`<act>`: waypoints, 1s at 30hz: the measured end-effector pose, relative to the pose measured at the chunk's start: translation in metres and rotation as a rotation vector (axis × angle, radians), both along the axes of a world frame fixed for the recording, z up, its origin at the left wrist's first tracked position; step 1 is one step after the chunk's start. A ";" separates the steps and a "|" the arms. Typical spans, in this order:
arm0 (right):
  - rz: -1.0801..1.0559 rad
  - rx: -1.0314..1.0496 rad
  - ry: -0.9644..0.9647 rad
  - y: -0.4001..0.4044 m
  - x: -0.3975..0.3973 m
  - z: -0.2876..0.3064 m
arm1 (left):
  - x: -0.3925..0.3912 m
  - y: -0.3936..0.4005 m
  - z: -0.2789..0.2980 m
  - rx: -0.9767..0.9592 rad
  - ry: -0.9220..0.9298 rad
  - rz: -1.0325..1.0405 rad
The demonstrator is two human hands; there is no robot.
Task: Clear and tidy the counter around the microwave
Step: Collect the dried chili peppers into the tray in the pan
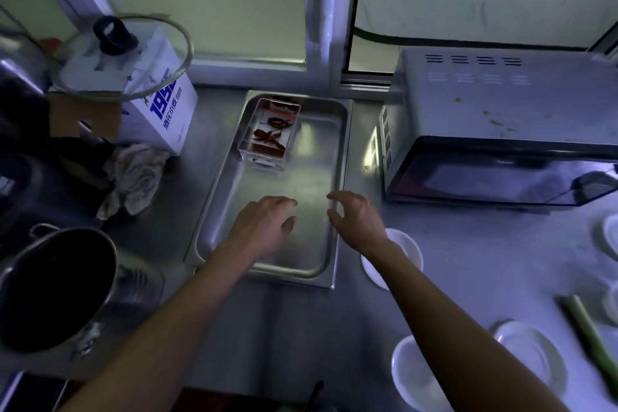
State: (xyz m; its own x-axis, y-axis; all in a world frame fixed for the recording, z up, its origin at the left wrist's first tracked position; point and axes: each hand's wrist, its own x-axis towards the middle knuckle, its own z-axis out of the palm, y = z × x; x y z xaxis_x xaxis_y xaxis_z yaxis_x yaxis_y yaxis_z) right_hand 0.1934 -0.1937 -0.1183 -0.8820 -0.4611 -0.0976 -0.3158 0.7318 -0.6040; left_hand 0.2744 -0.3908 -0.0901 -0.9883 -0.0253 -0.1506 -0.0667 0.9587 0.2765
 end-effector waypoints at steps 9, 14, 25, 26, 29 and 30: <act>-0.099 0.031 0.106 0.050 0.059 0.019 | 0.044 0.029 0.010 -0.034 -0.012 -0.075; -0.231 0.061 0.043 0.081 0.107 0.034 | 0.066 0.047 0.015 -0.035 -0.055 -0.139; -0.497 0.057 0.023 0.174 0.223 0.044 | 0.119 0.133 0.013 0.046 -0.037 -0.359; -0.534 0.052 0.039 0.185 0.230 0.046 | 0.122 0.142 0.015 0.046 -0.035 -0.387; -0.623 0.031 0.068 0.220 0.248 0.049 | 0.123 0.172 0.017 0.040 -0.053 -0.457; -0.649 0.021 0.060 0.233 0.253 0.049 | 0.121 0.183 0.019 0.038 -0.068 -0.471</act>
State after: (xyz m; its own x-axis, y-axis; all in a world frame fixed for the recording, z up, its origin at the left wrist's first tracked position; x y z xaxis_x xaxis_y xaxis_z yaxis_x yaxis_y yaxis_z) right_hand 0.4465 0.0389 -0.0696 -0.9847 0.1688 -0.0430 0.1620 0.7966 -0.5824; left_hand 0.3955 -0.2073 -0.0715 -0.8787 0.4299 -0.2075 0.3536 0.8782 0.3219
